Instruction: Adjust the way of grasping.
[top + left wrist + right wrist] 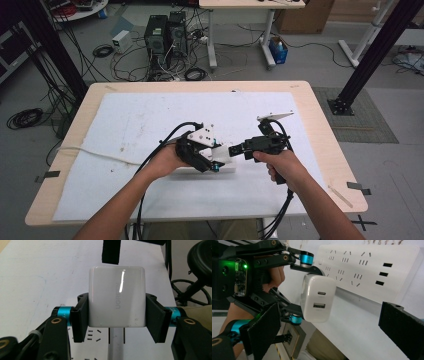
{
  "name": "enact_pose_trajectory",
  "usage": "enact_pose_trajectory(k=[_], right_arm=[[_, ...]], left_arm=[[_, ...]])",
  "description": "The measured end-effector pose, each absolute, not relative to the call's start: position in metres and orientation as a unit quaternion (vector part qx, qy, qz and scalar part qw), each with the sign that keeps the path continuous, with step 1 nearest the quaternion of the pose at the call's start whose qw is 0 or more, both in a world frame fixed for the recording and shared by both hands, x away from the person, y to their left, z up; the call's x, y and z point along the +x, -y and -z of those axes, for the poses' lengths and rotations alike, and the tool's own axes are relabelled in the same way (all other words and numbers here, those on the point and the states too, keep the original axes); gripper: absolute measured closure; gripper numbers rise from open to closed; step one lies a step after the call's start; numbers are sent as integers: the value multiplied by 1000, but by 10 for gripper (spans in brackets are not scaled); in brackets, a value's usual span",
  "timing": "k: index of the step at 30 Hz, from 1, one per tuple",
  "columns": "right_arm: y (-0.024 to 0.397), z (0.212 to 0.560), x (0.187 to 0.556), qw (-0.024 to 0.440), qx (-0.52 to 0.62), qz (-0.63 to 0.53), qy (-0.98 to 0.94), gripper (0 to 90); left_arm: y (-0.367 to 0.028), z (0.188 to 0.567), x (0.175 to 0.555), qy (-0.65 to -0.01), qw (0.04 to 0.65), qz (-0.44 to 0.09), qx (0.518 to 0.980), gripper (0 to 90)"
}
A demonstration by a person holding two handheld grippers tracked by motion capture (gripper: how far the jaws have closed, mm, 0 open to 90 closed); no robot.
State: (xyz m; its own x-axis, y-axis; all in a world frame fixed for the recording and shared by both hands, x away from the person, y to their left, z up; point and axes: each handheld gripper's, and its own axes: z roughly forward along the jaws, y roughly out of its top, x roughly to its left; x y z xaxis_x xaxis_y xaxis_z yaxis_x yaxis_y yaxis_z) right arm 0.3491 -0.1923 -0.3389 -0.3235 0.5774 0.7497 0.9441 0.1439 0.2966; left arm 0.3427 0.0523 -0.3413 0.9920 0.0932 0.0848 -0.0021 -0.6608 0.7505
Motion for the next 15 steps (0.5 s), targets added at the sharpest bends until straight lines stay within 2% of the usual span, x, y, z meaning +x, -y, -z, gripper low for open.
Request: enact_pose_trajectory(k=[15], right_arm=[[177,342,355,247,-528,379,719,58]], left_arm=[[-48,341,343,-24,419,-65,906,426]])
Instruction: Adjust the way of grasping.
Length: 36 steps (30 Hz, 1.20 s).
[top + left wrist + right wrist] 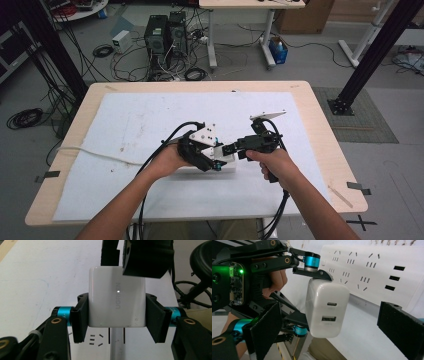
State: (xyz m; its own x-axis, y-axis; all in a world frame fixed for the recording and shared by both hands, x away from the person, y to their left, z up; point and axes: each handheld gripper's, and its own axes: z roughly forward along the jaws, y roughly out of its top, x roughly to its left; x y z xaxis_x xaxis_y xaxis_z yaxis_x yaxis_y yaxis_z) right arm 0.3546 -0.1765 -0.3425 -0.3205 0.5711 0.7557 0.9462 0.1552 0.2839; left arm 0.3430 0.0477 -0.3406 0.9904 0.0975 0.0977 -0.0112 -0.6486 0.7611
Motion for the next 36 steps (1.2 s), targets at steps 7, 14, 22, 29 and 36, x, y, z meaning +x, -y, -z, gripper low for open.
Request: enact_pose_trajectory(k=[7,14,22,29,36], right_arm=[[174,343,355,253,-521,387,717,169],[174,344,356,254,-518,390,718,257],[172,346,357,263,-513,401,712,383],[173,348,357,264,-512,405,710,454],[174,351,358,272,-516,398,708,526]], left_arm=[[-45,340,342,-23,418,-65,906,426],[-45,340,342,-22,418,-70,906,426],[-43,340,341,-20,419,-71,905,426],[-43,340,341,-18,419,-74,905,426],[-43,340,340,-16,418,-78,905,426]])
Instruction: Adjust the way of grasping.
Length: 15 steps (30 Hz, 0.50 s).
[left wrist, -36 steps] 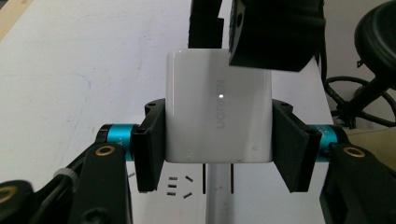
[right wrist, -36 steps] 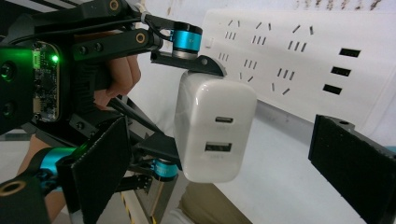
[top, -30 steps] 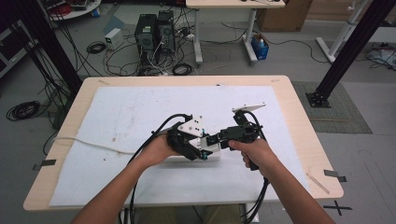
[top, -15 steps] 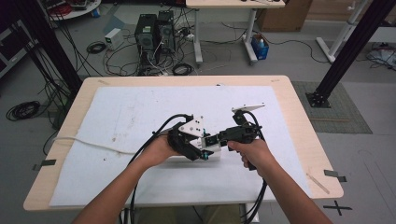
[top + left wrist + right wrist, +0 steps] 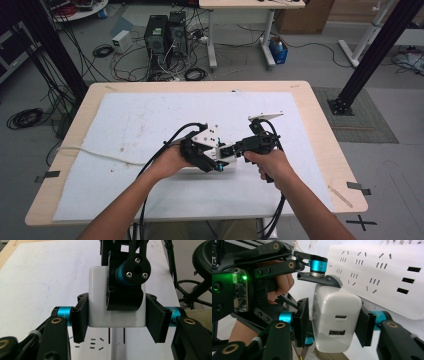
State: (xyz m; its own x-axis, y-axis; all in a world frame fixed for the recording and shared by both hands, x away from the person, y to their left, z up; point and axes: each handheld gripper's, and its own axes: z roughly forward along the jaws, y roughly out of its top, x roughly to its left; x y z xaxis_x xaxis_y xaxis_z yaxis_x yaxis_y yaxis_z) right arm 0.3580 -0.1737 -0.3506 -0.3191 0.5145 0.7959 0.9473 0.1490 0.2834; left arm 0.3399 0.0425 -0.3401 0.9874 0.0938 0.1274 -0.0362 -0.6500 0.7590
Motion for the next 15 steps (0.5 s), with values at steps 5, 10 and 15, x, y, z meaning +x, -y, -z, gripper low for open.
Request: enact_pose_trajectory(k=[5,10,15], right_arm=[[176,352,359,279,-520,402,700,591],[177,352,359,277,-519,409,697,622],[178,352,359,266,-511,414,705,624]], left_arm=[[-42,341,338,-12,412,-92,906,426],[-38,341,333,0,404,-122,907,423],[-36,341,334,-15,403,-117,908,411]])
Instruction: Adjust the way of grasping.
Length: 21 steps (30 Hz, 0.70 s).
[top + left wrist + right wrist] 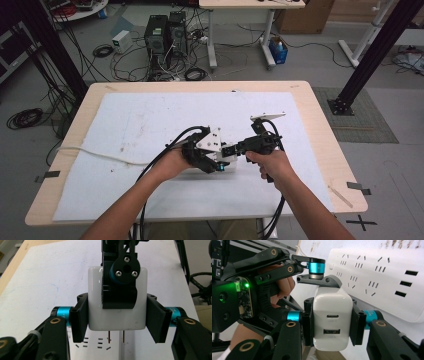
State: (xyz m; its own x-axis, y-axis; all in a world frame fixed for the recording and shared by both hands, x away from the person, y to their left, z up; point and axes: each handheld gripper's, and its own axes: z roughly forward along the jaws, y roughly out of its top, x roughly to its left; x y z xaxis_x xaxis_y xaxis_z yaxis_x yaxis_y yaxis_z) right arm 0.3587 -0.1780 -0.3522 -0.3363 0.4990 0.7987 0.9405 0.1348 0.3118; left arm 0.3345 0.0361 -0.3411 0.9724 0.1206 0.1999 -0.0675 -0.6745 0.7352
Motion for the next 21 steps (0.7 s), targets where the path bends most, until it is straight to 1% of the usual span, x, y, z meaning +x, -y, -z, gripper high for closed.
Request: enact_pose_trajectory(k=[2,3,7,9,12,13,14,21], right_arm=[[177,352,358,245,-505,408,720,625],[177,352,357,238,-497,405,729,625],[180,352,358,222,-494,394,743,624],[183,351,358,216,-493,397,743,624],[187,349,359,209,-496,403,740,624],[188,348,358,211,-497,402,739,624],[189,346,358,205,-493,399,745,624],[195,341,357,194,-492,391,754,624]], left_arm=[[-37,339,337,-40,413,-106,904,306],[-38,337,337,-47,416,-102,902,280],[-44,335,339,-55,408,-102,906,278],[-47,336,340,-69,404,-96,907,234],[-49,337,341,-74,389,-83,914,227],[-50,338,341,-78,382,-79,917,218],[-51,339,341,-79,376,-73,920,191],[-58,343,344,-96,347,-45,932,191]])
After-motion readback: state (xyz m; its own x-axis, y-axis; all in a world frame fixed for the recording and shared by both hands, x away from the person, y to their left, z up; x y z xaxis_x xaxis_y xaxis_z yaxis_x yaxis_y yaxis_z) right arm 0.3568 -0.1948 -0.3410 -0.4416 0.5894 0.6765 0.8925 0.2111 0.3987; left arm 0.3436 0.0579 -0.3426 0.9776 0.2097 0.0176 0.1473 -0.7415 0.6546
